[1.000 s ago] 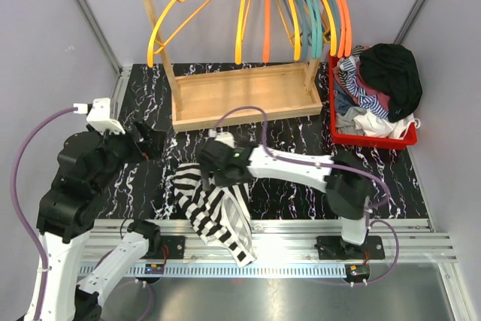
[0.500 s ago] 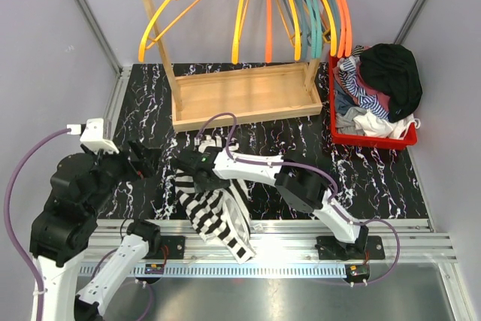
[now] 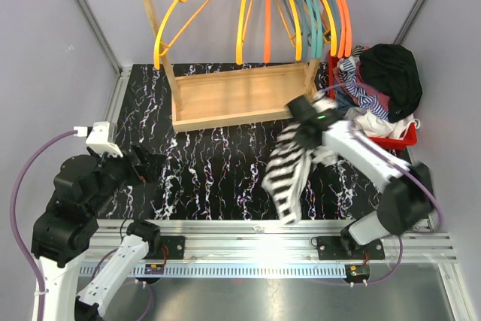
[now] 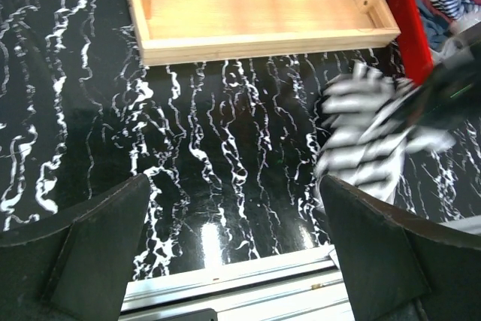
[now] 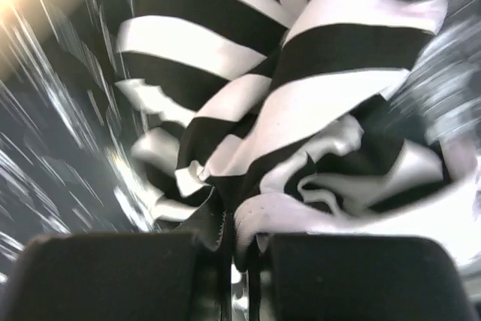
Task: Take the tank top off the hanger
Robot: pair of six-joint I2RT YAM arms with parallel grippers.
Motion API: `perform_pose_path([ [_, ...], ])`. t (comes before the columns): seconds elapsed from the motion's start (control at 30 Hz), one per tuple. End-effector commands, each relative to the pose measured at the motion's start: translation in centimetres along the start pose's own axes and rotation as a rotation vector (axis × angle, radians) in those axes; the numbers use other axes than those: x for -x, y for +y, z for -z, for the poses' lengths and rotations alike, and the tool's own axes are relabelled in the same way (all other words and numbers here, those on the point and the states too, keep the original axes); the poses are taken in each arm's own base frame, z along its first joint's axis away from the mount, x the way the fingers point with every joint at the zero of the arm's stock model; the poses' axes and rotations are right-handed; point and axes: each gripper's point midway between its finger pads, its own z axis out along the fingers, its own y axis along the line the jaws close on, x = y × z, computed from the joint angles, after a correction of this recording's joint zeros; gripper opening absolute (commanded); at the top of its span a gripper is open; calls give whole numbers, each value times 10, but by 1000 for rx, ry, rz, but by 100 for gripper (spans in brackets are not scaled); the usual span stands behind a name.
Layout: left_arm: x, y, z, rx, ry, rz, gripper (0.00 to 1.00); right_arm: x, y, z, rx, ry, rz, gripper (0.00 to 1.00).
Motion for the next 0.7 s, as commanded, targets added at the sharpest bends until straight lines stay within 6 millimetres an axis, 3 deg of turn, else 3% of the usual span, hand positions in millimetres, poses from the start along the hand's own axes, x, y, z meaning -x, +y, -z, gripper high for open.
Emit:
perform_pose_path([
  [0.0,5,-19,-5,-98,-14,7,99,106,-67,59,-26,-270,-126,0],
  [0.07,2,-22,-8,-116,-4,16,99,166,-92,89,-26,-392,-208,0],
  [0.1,1,-24,-9,-128,3,20,99,198,-128,94,-89,-439,-291,0],
  [0.13,-1,-25,-11,-133,10,28,99,235,-138,122,-73,-525,-309,0],
  [0.17,-1,-26,-12,-140,11,31,99,258,-148,118,-94,-539,-327,0],
  [0.2,-2,-29,-13,-155,15,35,99,282,-174,124,-141,-577,-352,0],
  [0.23,-1,-31,-12,-165,12,44,99,319,-180,158,-114,-684,-393,0],
  [0.27,-2,-33,-13,-179,11,48,99,341,-180,144,-113,-684,-397,0],
  [0.3,-1,-34,-13,-183,9,49,99,362,-183,149,-95,-720,-411,0],
  [0.33,0,-36,-11,-191,0,54,99,398,-193,161,-71,-800,-439,0],
  [0.47,3,-39,-9,-208,-22,75,99,476,-197,197,76,-1017,-490,0],
  [0.57,6,-39,-6,-214,-49,96,99,518,-191,210,130,-1197,-457,0],
  [0.6,6,-39,-6,-214,-52,102,99,524,-191,204,127,-1215,-453,0],
  [0.67,5,-39,-8,-209,-52,121,99,531,-184,154,136,-1140,-425,0],
])
